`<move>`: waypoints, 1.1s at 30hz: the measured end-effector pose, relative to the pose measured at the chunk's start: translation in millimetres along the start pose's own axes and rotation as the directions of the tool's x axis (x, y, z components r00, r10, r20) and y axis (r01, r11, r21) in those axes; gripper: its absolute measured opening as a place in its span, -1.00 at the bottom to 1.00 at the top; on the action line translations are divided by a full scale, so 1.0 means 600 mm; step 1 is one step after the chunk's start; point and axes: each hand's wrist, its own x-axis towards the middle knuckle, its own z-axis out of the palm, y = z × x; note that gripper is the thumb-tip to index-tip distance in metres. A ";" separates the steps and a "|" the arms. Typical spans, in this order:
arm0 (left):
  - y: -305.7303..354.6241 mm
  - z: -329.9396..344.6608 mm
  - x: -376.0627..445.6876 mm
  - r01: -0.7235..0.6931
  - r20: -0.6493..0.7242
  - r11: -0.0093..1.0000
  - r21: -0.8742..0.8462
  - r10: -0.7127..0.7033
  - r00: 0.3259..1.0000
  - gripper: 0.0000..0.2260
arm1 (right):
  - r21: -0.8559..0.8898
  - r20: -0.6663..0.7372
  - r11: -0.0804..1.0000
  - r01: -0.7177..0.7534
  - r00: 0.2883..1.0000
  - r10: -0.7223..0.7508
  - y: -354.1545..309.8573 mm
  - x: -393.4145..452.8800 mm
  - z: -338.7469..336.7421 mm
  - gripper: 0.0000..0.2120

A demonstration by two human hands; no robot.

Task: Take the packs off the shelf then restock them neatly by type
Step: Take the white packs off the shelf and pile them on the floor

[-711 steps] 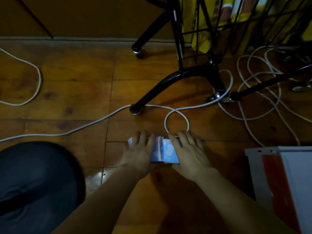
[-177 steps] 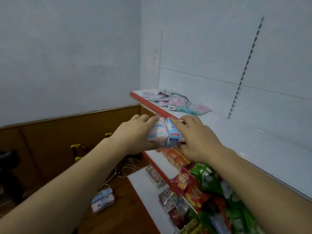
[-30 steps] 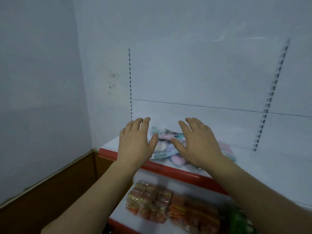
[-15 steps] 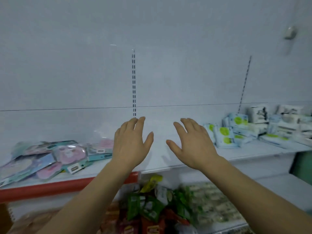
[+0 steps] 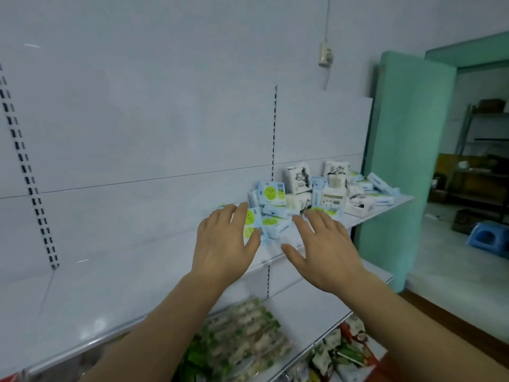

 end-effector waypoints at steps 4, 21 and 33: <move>0.018 0.077 0.087 -0.050 0.033 0.998 -0.048 0.052 0.998 -0.36 | -0.067 0.010 0.997 -0.041 0.999 0.042 0.073 0.067 0.032 -0.29; 0.167 0.388 0.393 -0.199 0.157 0.971 -0.134 0.219 0.963 -0.43 | -0.188 0.065 0.968 -0.168 0.981 0.183 0.427 0.250 0.161 -0.36; 0.312 0.585 0.521 -0.184 0.344 0.976 0.121 0.132 0.930 -0.34 | -0.051 0.367 0.994 0.101 0.927 -0.075 0.711 0.382 0.281 -0.17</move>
